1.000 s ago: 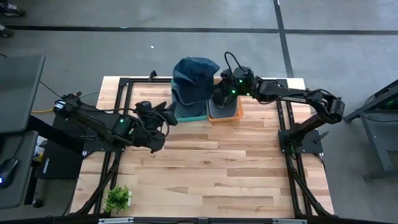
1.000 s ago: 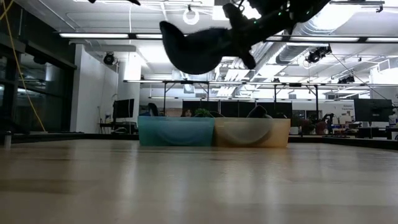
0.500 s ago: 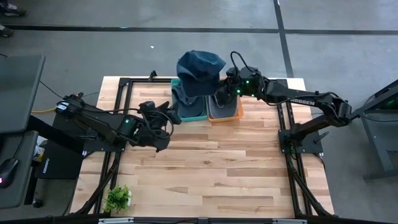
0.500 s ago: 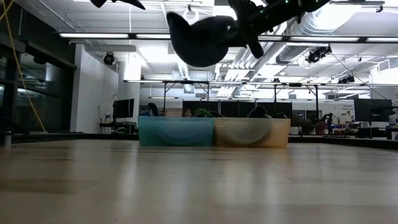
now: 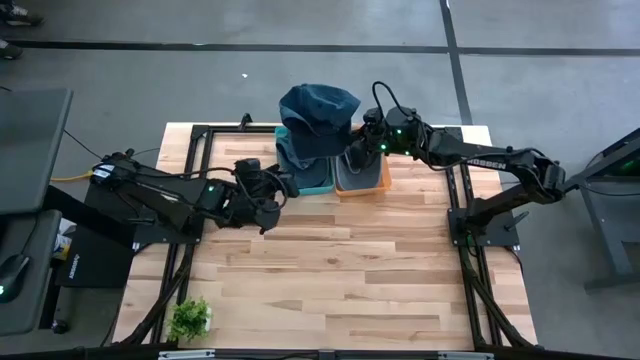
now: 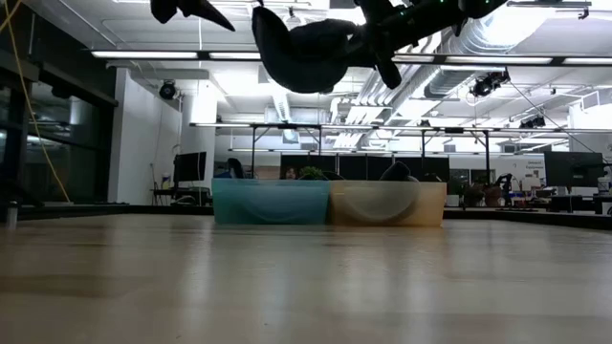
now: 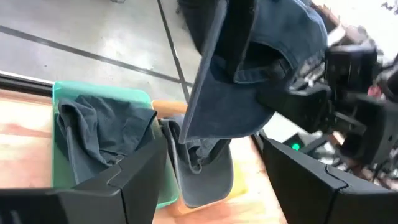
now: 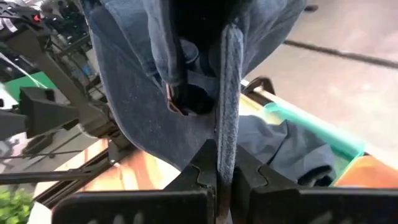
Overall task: Pick & Place hat
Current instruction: Put the blue cap into the green bin
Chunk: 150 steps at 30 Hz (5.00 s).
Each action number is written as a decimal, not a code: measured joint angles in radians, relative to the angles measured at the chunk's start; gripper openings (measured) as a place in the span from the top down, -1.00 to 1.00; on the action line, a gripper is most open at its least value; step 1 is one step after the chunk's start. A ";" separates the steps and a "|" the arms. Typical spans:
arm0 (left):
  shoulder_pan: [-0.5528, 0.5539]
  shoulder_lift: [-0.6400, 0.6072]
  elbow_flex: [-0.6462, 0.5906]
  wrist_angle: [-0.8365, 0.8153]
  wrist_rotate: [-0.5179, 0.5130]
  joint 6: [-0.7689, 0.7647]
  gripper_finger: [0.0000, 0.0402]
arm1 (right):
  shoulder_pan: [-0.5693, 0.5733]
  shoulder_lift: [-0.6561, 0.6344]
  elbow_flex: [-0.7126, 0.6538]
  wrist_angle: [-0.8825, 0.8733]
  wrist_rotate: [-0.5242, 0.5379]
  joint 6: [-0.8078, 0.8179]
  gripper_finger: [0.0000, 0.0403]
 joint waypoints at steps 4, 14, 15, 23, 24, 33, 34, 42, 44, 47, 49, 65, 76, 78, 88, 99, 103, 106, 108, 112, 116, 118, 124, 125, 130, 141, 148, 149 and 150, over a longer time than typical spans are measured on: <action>0.039 0.001 0.000 0.090 0.083 0.137 -0.31 | 0.000 0.000 0.000 -0.003 -0.037 0.016 0.98; 0.139 0.001 0.000 0.171 0.213 0.332 -0.31 | -0.001 0.000 0.000 -0.030 -0.100 0.039 0.98; 0.140 0.001 0.000 0.160 0.213 0.336 -0.31 | 0.000 0.000 0.000 -0.041 -0.105 0.038 0.98; 0.136 0.001 0.000 0.140 0.210 0.608 -0.31 | -0.038 0.000 0.000 -0.123 -0.097 0.019 0.98; 0.136 0.001 0.000 0.135 0.210 0.659 -0.31 | -0.043 0.000 0.000 -0.122 -0.100 0.019 0.98; 0.137 0.065 -0.001 0.136 0.163 0.872 -0.31 | -0.049 -0.001 0.000 -0.097 -0.125 0.009 0.98; 0.137 0.074 0.000 0.137 0.159 0.876 -0.31 | -0.049 -0.001 0.000 -0.095 -0.128 0.007 0.98; 0.137 0.122 -0.002 0.116 0.115 0.821 -0.31 | -0.049 -0.001 0.000 -0.089 -0.146 -0.013 0.98; 0.137 0.131 0.001 0.137 0.113 0.797 -0.31 | -0.049 -0.001 0.000 -0.087 -0.155 -0.024 0.98; 0.142 0.134 0.000 0.149 0.144 0.753 -0.31 | -0.048 -0.001 0.000 -0.070 -0.168 -0.026 0.98; 0.154 0.134 0.000 0.163 0.171 0.713 -0.31 | -0.048 -0.001 0.000 -0.056 -0.182 -0.022 0.98; 0.265 0.133 0.000 0.291 0.415 0.566 0.92 | -0.049 -0.002 0.001 -0.064 -0.211 -0.026 0.98; 0.267 0.132 0.000 0.266 0.431 0.520 0.97 | -0.048 -0.002 0.001 -0.077 -0.215 -0.030 0.82; 0.267 0.132 0.000 0.264 0.445 0.520 0.97 | -0.048 -0.002 0.001 -0.070 -0.216 -0.030 0.74; 0.267 0.134 0.000 0.235 0.412 0.464 0.97 | -0.067 -0.006 0.002 -0.126 -0.176 -0.027 0.43; 0.281 0.134 0.000 0.090 0.395 0.319 0.97 | -0.114 -0.080 0.002 -0.372 -0.213 -0.070 -0.07; 0.327 0.134 -0.001 0.021 0.497 0.297 0.97 | -0.130 -0.133 0.002 -0.471 -0.192 -0.110 -0.14; 0.370 0.134 -0.001 0.003 0.565 0.311 0.97 | -0.132 -0.180 0.002 -0.528 -0.155 -0.139 -0.13; 0.404 0.134 -0.001 0.004 0.617 0.339 0.97 | -0.133 -0.212 0.002 -0.559 -0.134 -0.149 -0.13; 0.472 0.133 -0.001 0.027 0.758 0.417 0.97 | -0.133 -0.271 0.002 -0.602 -0.097 -0.164 -0.14; 0.517 0.131 -0.051 0.174 0.888 0.463 0.97 | -0.132 -0.322 0.002 -0.634 -0.089 -0.169 -0.15; 0.541 0.118 -0.110 0.295 0.977 0.468 0.97 | -0.132 -0.341 0.002 -0.653 -0.086 -0.169 -0.15; 0.591 0.067 -0.298 0.541 1.117 0.397 0.97 | -0.129 -0.384 0.001 -0.693 -0.046 -0.180 -0.15; 0.599 0.055 -0.320 0.566 1.142 0.386 0.97 | -0.129 -0.387 0.001 -0.702 -0.045 -0.180 -0.15; 0.658 -0.025 -0.412 0.585 1.223 0.323 0.97 | -0.125 -0.389 0.001 -0.723 -0.036 -0.179 -0.15; 0.810 -0.094 -0.485 0.556 1.389 0.268 0.97 | -0.124 -0.387 0.001 -0.724 -0.023 -0.159 -0.15; 0.879 -0.087 -0.503 0.556 1.474 0.254 0.97 | -0.099 -0.387 0.001 -0.722 0.027 -0.153 -0.15; 0.878 -0.079 -0.503 0.561 1.473 0.252 0.97 | -0.094 -0.387 0.000 -0.722 0.040 -0.149 -0.15; 0.877 -0.071 -0.503 0.563 1.473 0.251 0.97 | -0.089 -0.387 0.000 -0.722 0.051 -0.149 -0.15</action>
